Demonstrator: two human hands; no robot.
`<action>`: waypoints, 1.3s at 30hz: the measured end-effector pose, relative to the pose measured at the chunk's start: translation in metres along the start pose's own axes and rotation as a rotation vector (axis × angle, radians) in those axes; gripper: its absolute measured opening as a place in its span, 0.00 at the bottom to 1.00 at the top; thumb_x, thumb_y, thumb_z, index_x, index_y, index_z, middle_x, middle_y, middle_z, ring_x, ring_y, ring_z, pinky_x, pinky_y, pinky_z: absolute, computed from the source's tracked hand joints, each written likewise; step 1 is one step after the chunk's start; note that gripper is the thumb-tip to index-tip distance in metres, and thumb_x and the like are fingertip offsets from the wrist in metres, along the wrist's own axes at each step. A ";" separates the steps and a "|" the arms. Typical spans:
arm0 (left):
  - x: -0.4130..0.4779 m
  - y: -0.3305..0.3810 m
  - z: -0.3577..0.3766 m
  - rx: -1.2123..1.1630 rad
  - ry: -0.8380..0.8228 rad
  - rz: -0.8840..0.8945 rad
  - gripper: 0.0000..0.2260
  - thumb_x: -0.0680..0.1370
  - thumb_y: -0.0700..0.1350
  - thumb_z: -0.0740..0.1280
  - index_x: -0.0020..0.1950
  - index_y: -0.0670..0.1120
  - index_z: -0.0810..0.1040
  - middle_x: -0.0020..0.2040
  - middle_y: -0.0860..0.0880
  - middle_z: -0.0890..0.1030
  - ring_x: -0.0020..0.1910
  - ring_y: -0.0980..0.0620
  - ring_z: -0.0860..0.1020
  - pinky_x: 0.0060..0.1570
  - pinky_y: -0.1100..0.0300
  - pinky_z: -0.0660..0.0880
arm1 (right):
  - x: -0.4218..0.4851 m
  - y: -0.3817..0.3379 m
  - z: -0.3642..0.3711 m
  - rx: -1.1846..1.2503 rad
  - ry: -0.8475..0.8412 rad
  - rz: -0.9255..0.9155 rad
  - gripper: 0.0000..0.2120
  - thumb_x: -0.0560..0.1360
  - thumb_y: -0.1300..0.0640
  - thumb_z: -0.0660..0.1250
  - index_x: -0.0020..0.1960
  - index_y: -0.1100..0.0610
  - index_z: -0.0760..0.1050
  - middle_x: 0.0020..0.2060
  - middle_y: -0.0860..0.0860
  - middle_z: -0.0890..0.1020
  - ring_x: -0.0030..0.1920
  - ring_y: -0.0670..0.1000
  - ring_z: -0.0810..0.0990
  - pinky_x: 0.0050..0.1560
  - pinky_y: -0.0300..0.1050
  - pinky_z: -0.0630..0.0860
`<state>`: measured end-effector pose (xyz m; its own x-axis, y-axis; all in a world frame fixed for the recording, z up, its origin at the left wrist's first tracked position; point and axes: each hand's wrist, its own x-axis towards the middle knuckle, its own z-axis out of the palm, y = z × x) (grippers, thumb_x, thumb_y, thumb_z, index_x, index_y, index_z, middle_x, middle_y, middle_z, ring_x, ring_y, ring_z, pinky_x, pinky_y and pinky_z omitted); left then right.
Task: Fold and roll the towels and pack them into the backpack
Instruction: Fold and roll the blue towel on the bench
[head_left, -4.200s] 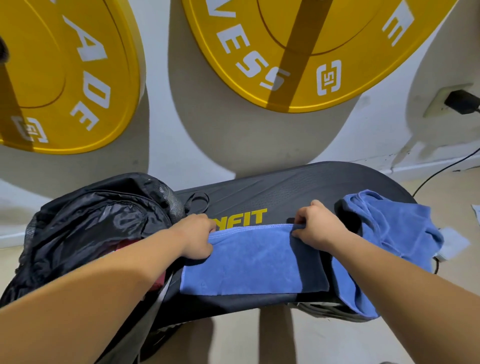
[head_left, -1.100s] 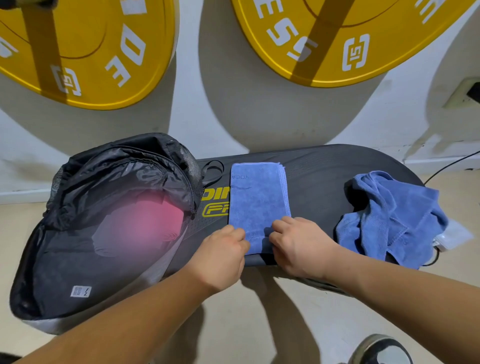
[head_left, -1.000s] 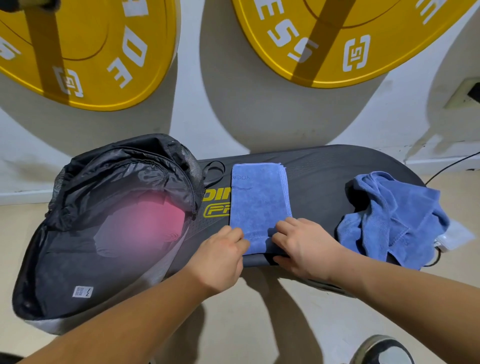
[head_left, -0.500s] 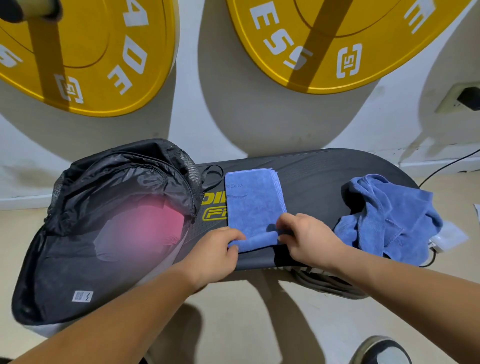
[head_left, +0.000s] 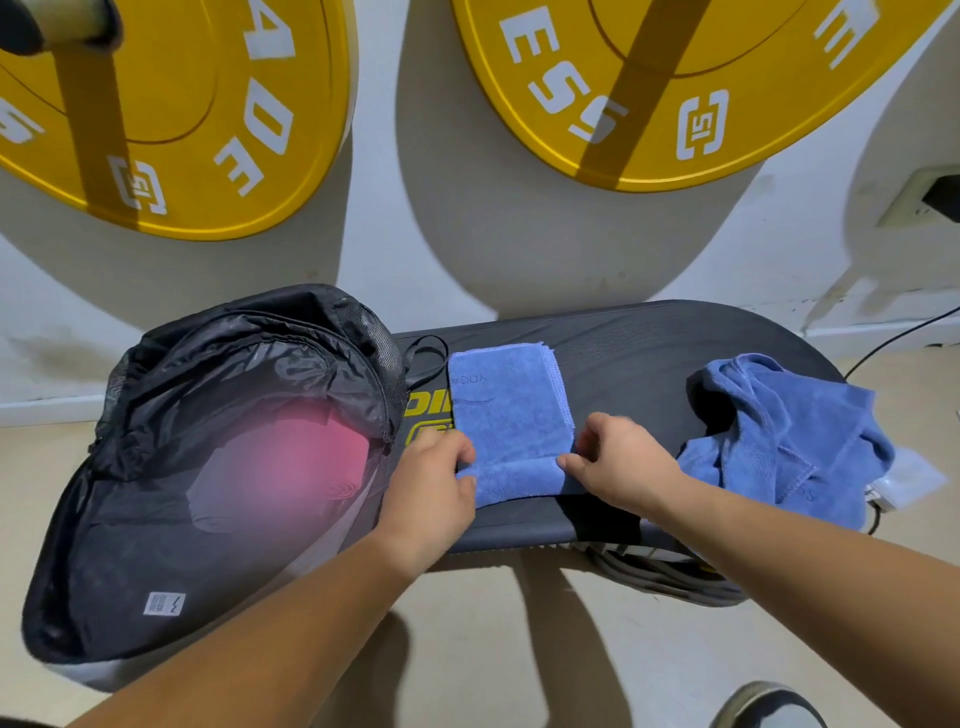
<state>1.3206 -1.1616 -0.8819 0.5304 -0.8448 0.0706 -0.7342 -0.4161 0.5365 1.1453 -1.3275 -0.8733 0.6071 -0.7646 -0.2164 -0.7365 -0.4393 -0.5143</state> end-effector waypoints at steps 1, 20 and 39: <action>-0.001 0.001 0.002 0.108 -0.016 0.144 0.09 0.73 0.35 0.68 0.47 0.49 0.78 0.47 0.52 0.74 0.47 0.48 0.74 0.45 0.53 0.74 | 0.000 0.002 0.002 -0.128 0.111 -0.135 0.10 0.75 0.46 0.70 0.47 0.51 0.74 0.46 0.48 0.75 0.45 0.51 0.77 0.38 0.46 0.73; -0.008 -0.001 -0.008 -0.034 -0.185 0.052 0.13 0.78 0.40 0.65 0.60 0.48 0.82 0.55 0.53 0.83 0.55 0.53 0.78 0.57 0.58 0.74 | -0.005 -0.009 -0.009 -0.138 -0.146 -0.340 0.09 0.75 0.53 0.66 0.55 0.49 0.79 0.46 0.44 0.81 0.47 0.49 0.79 0.47 0.43 0.75; -0.027 0.000 0.004 0.477 -0.021 0.514 0.05 0.73 0.46 0.65 0.45 0.47 0.78 0.46 0.49 0.77 0.45 0.45 0.76 0.39 0.52 0.77 | -0.004 0.002 0.011 -0.432 0.242 -0.844 0.15 0.76 0.43 0.64 0.40 0.54 0.75 0.37 0.50 0.75 0.37 0.54 0.74 0.34 0.47 0.73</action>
<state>1.3044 -1.1399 -0.8874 0.0616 -0.9784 0.1975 -0.9981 -0.0605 0.0114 1.1445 -1.3197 -0.8829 0.9428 -0.1741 0.2842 -0.1627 -0.9846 -0.0633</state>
